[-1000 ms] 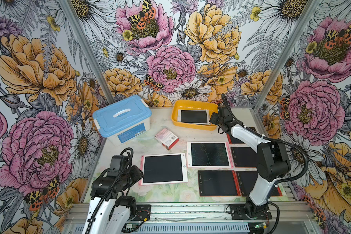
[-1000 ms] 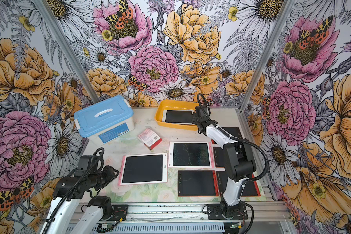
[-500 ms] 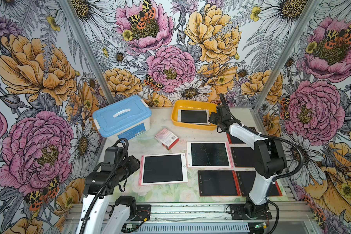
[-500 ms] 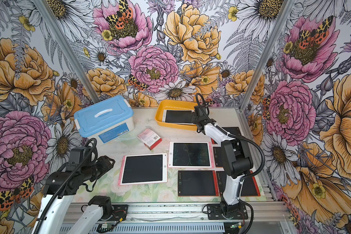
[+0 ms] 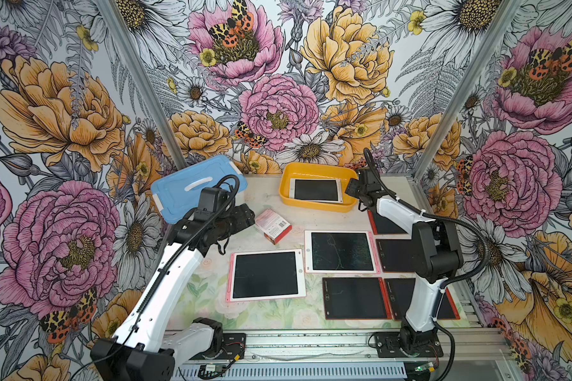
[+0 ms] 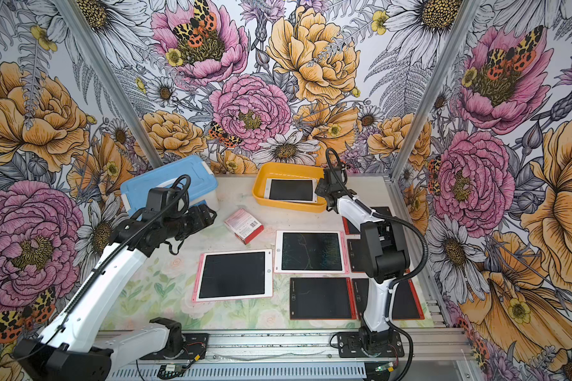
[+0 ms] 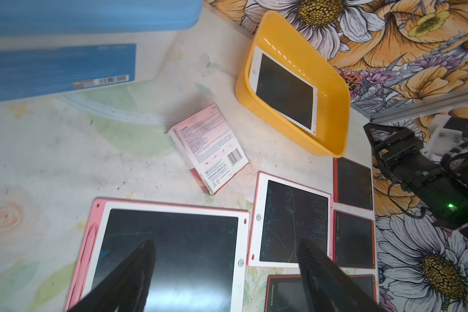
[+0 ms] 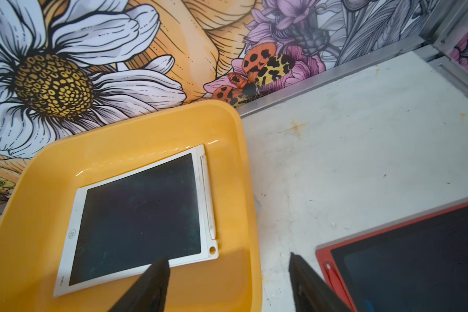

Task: Take out the writing tablet from the storage box
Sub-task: Place the writing tablet at the center of the board, then pick up the writing tablet from the storage box.

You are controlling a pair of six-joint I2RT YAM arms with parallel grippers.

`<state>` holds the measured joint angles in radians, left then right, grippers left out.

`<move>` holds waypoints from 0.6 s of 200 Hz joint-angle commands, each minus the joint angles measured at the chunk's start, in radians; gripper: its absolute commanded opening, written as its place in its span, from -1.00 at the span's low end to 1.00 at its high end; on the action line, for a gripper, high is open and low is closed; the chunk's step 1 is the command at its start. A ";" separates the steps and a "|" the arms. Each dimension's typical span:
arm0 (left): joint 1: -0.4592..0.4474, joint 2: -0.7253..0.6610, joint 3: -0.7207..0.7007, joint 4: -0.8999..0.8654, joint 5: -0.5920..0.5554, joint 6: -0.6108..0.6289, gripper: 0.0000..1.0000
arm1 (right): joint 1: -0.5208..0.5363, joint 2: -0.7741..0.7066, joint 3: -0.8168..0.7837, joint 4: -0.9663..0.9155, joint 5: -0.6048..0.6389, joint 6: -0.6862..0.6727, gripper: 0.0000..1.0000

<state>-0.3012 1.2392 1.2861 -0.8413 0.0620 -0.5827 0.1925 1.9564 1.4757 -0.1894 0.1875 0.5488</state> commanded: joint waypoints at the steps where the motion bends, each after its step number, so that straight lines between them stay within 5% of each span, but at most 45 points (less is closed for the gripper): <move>1: -0.040 0.112 0.092 0.156 -0.029 0.050 0.81 | -0.015 0.029 0.041 0.013 0.011 -0.009 0.58; 81: -0.121 0.701 0.634 0.216 0.021 0.160 0.98 | -0.033 0.173 0.111 -0.010 -0.061 -0.012 0.50; 120: -0.123 0.972 0.916 0.161 0.009 0.148 0.98 | -0.034 0.223 0.138 -0.020 -0.096 -0.016 0.10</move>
<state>-0.4217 2.0945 2.0792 -0.6476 0.0708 -0.4522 0.1574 2.1529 1.5620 -0.2047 0.1226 0.5446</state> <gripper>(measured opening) 0.987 0.618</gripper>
